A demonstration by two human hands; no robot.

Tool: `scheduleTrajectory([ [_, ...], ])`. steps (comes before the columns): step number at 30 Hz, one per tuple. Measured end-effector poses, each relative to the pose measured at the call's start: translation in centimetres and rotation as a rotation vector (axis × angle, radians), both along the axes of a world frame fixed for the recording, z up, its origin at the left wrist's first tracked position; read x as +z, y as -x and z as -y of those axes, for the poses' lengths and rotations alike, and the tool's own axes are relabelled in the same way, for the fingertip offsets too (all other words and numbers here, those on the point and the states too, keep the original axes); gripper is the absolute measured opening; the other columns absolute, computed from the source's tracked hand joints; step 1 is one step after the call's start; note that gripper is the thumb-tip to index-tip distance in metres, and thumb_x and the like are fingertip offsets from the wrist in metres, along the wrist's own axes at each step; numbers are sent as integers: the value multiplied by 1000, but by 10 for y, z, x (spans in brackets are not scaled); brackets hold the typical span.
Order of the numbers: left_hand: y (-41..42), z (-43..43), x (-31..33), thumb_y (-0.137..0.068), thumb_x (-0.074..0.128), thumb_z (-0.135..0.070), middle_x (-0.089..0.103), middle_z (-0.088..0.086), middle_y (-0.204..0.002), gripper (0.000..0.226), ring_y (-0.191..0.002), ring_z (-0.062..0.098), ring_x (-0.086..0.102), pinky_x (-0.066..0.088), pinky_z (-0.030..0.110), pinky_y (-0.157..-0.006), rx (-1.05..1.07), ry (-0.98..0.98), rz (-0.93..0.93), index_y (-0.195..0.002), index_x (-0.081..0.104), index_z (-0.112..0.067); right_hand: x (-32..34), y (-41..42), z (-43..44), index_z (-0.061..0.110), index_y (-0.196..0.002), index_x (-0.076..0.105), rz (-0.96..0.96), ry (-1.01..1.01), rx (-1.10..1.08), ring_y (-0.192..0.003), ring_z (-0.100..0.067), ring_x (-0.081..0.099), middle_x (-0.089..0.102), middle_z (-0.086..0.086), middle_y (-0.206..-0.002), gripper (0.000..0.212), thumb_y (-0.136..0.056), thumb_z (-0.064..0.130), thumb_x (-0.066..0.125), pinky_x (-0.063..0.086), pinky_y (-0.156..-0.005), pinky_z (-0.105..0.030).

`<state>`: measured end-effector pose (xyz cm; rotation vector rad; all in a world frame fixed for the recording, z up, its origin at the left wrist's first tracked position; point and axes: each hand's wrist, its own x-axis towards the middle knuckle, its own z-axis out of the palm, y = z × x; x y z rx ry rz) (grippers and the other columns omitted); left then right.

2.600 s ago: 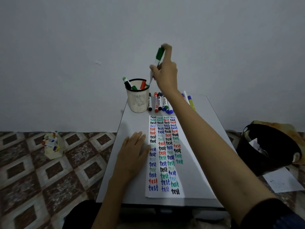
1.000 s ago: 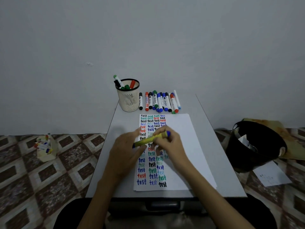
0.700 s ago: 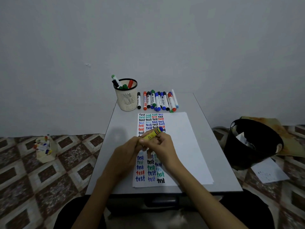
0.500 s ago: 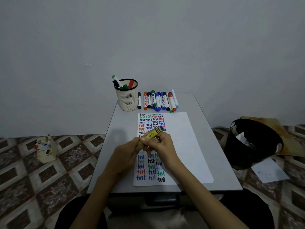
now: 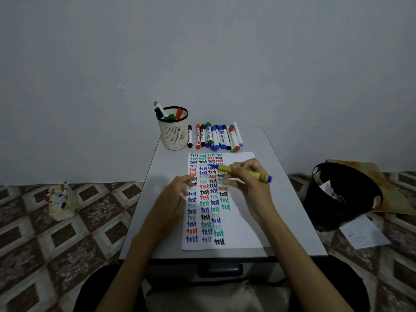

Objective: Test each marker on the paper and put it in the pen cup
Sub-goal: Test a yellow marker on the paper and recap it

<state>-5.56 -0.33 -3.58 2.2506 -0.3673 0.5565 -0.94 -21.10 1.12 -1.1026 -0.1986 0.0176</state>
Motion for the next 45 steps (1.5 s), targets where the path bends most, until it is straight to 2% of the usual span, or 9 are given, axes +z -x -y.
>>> scheduleTrajectory([
  [5,-3,1,0,-97,42,-28,47,-5,-129,30,-112,-12,46,40,1,-83,-3,-14,-13,-124,45,-15,-14,4,18,-3,-90,59,-40,103,53,-87,-36,70,70,-22,-100,6,-86,-7,61,60,-63,-35],
  [9,-3,-1,1,-83,67,-13,55,-9,-119,40,-104,-4,54,41,3,-86,40,10,-22,-117,48,-18,-23,6,12,1,-74,55,-45,230,82,-61,-31,62,64,-22,-76,21,-75,-14,70,49,-45,-29],
  [14,-1,-1,1,-80,71,-17,63,-8,-101,31,-90,5,63,54,16,-75,27,21,-101,-102,51,-25,-34,8,5,7,-65,43,-75,274,61,-35,-21,45,48,-13,-52,32,-82,-11,64,37,-41,-25],
  [20,-1,-2,1,-83,67,-22,62,-14,-101,34,-88,4,65,53,12,-75,-7,-30,-102,-115,57,-16,-39,9,3,7,-63,40,-23,419,-12,-39,-17,37,40,-6,-48,36,-77,-12,66,35,-42,-23],
  [28,-1,-3,1,-83,68,-20,64,-13,-101,39,-90,1,63,51,12,-80,-26,-14,-108,-120,57,-19,-46,6,2,3,-64,43,9,498,30,-48,-12,44,44,-9,-54,29,-74,-17,62,39,-46,-21],
  [32,-3,-4,-2,-82,68,-22,62,-18,-99,40,-91,-1,62,47,6,-80,-13,-20,-122,-120,57,-20,-49,6,0,3,-62,39,29,526,45,-72,-25,55,50,-30,-70,29,-69,-9,64,48,-61,-37],
  [36,-3,-5,-3,-82,69,-21,64,-14,-100,40,-91,0,62,47,6,-80,-9,-27,-117,-120,57,-20,-45,7,0,0,-62,37,56,559,11,-62,-18,45,41,-15,-62,30,-71,-19,59,42,-56,-25],
  [40,-4,-5,-4,-82,69,-22,63,-17,-99,40,-92,-3,61,47,8,-82,-7,-36,-100,-119,57,-22,-47,8,2,-5,-66,36,65,539,21,-66,-33,50,48,-32,-71,28,-73,-11,62,47,-59,-32],
  [45,-4,-6,-5,-81,70,-21,61,-18,-98,39,-88,-8,59,42,1,-80,-9,-44,-98,-118,58,-21,-45,10,0,9,-60,37,90,574,39,-60,-15,48,44,-12,-58,35,-69,-14,62,43,-55,-25],
])
